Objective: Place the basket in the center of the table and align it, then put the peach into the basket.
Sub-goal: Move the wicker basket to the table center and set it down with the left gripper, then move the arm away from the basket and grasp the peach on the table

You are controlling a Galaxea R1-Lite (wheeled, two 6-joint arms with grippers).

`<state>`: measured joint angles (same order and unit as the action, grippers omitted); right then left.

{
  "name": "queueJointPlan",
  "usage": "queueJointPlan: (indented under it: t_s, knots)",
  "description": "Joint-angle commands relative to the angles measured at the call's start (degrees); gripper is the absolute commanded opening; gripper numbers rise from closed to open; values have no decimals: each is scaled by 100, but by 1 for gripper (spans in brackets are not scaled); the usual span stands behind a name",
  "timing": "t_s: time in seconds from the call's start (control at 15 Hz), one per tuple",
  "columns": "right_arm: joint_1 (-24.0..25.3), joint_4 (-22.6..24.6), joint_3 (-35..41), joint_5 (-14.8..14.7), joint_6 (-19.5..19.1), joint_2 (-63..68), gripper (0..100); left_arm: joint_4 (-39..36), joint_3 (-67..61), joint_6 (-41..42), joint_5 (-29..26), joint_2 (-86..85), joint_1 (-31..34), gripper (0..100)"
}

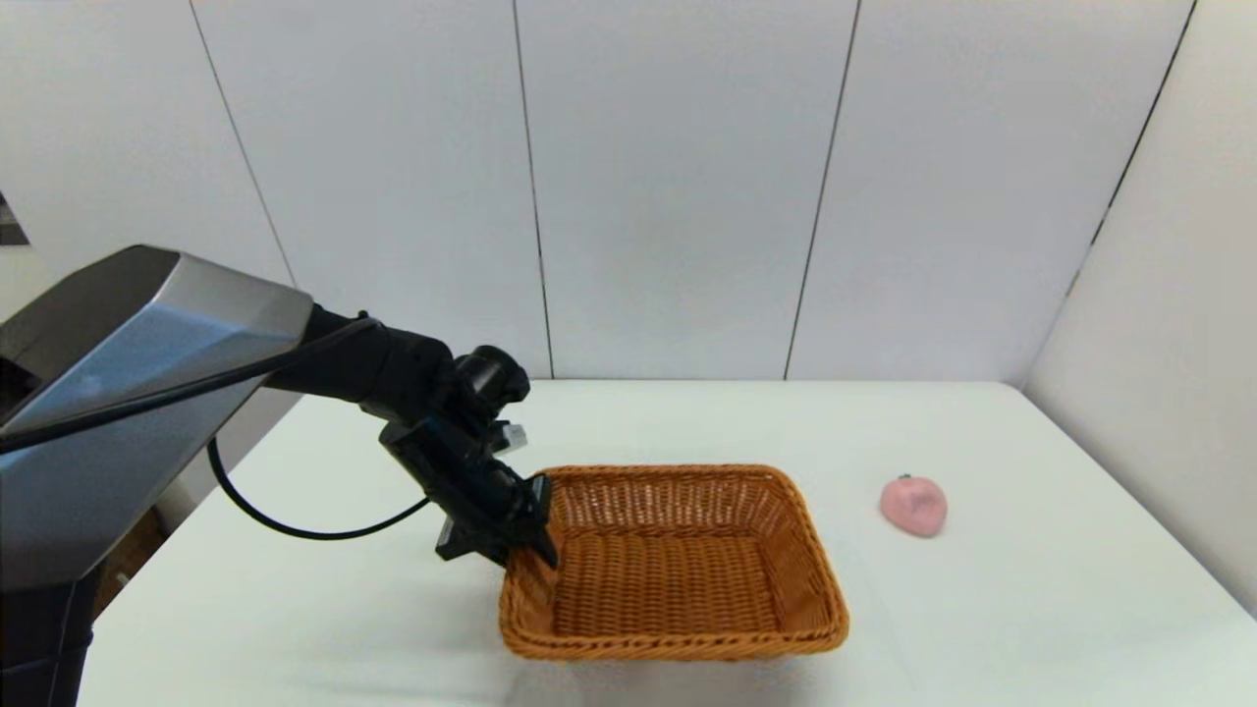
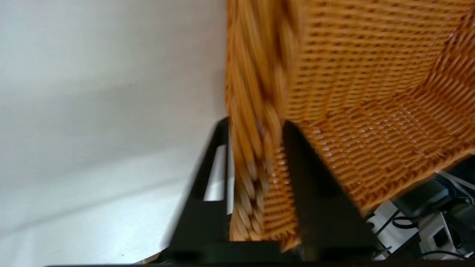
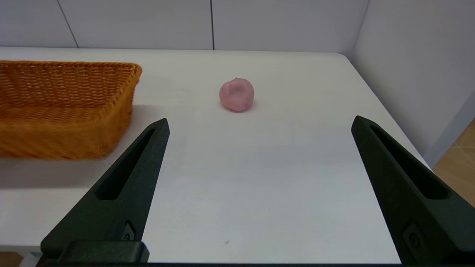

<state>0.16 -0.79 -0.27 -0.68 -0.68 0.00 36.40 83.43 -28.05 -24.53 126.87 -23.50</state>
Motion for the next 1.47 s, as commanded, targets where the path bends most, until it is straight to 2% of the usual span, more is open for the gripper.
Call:
queueJointPlan:
  t_s: [0.07,0.2,0.33,0.6,0.87,1.2,1.47]
  knots:
    - [2,0,0,-2,-2,-9,100,25,6,-16,18,-136,21,100]
    - [2,0,0,-2,-2,-9,100,25,15,-16,132,-321,109,100]
    - [2,-9,0,-2,-2,-9,100,25,121,-25,220,-523,469,100]
    - [2,-9,0,-2,-2,0,100,183,121,98,194,-1112,1647,100]
    - [2,-9,0,-11,16,0,100,543,-99,775,352,-1516,2561,100]
    - [2,-9,0,-2,7,0,100,535,-925,1021,493,-3221,2623,100]
    - [2,-9,-8,-11,7,0,100,227,-2244,1162,713,-4864,2614,100]
